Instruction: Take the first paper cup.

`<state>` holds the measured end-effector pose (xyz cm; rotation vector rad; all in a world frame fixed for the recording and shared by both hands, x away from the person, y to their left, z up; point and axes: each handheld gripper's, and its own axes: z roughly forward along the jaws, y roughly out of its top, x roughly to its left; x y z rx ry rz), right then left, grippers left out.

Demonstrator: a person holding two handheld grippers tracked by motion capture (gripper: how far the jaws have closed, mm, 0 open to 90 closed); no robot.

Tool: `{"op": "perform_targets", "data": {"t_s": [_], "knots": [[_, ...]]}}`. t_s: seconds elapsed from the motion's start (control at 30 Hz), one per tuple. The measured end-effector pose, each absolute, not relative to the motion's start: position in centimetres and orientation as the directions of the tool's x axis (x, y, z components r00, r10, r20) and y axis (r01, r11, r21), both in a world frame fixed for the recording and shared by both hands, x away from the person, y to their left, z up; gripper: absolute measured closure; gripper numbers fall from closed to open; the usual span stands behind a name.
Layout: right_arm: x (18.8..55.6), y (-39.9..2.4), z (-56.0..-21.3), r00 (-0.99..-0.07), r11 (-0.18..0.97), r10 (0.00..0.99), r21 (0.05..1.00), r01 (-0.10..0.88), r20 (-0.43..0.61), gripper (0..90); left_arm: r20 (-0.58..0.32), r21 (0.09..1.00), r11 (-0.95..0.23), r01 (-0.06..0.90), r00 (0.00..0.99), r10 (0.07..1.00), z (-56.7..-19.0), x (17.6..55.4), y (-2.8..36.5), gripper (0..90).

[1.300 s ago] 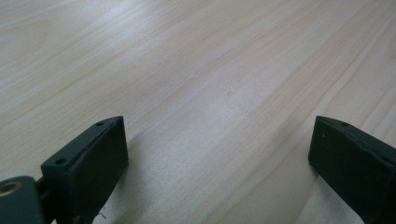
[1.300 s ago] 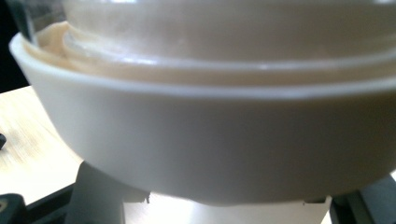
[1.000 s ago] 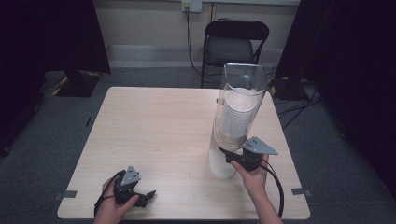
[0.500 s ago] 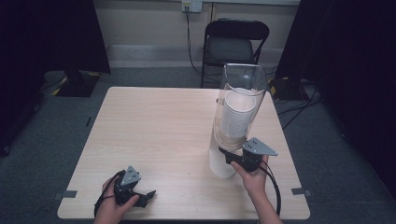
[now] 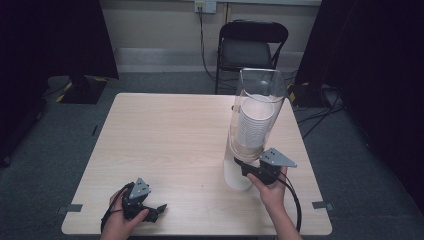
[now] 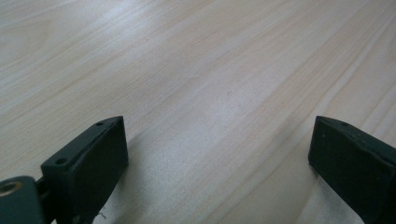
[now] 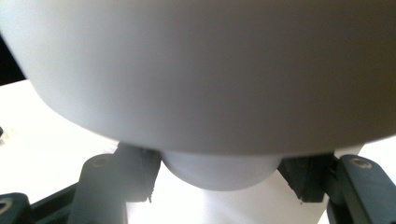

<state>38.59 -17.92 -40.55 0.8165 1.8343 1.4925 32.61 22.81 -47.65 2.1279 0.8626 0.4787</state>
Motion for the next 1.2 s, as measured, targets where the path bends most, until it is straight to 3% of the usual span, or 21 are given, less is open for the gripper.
{"op": "perform_targets", "data": {"t_s": [0.23,0.27,0.3,0.33,0.4,0.63,0.73,0.87,1.2], "knots": [[38.6,-18.0,-40.8,-0.614,0.156,0.786,0.985,0.079,-0.075,37.6,0.052,0.776,-0.469,0.421,0.699,0.713,-47.7,32.6,22.8,4.3],[38.6,-18.0,-40.8,-0.613,0.171,0.785,0.982,0.085,-0.084,37.8,0.052,0.776,-0.469,0.421,0.699,0.713,-47.6,32.6,22.8,4.2],[38.9,-17.9,-41.5,-0.609,0.261,0.785,0.952,0.16,-0.113,37.7,0.052,0.776,-0.469,0.421,0.699,0.713,-47.6,32.6,22.8,4.3],[39.0,-18.1,-42.5,-0.606,0.263,0.785,0.955,0.137,-0.129,37.8,0.052,0.776,-0.47,0.421,0.7,0.713,-47.6,32.6,22.8,4.2],[38.3,-18.7,-44.0,-0.617,0.149,0.786,0.98,0.133,-0.036,37.7,0.051,0.776,-0.47,0.421,0.701,0.711,-47.6,32.6,22.8,4.2],[38.5,-19.8,-43.2,-0.643,0.255,0.761,0.952,0.168,-0.09,37.5,0.051,0.775,-0.473,0.42,0.703,0.709,-47.7,32.7,22.8,3.2],[38.7,-19.8,-45.2,-0.651,0.359,0.748,0.905,0.228,-0.133,37.5,0.052,0.774,-0.473,0.42,0.703,0.709,-47.7,32.6,22.8,3.2],[38.6,-20.7,-44.9,-0.636,0.309,0.766,0.922,0.235,-0.095,37.3,0.051,0.774,-0.474,0.42,0.704,0.708,-47.7,32.6,22.8,3.3],[38.3,-20.9,-45.7,-0.654,0.403,0.745,0.87,0.283,-0.132,37.1,0.045,0.777,-0.467,0.422,0.703,0.71,-47.7,32.6,22.7,2.9]]}}
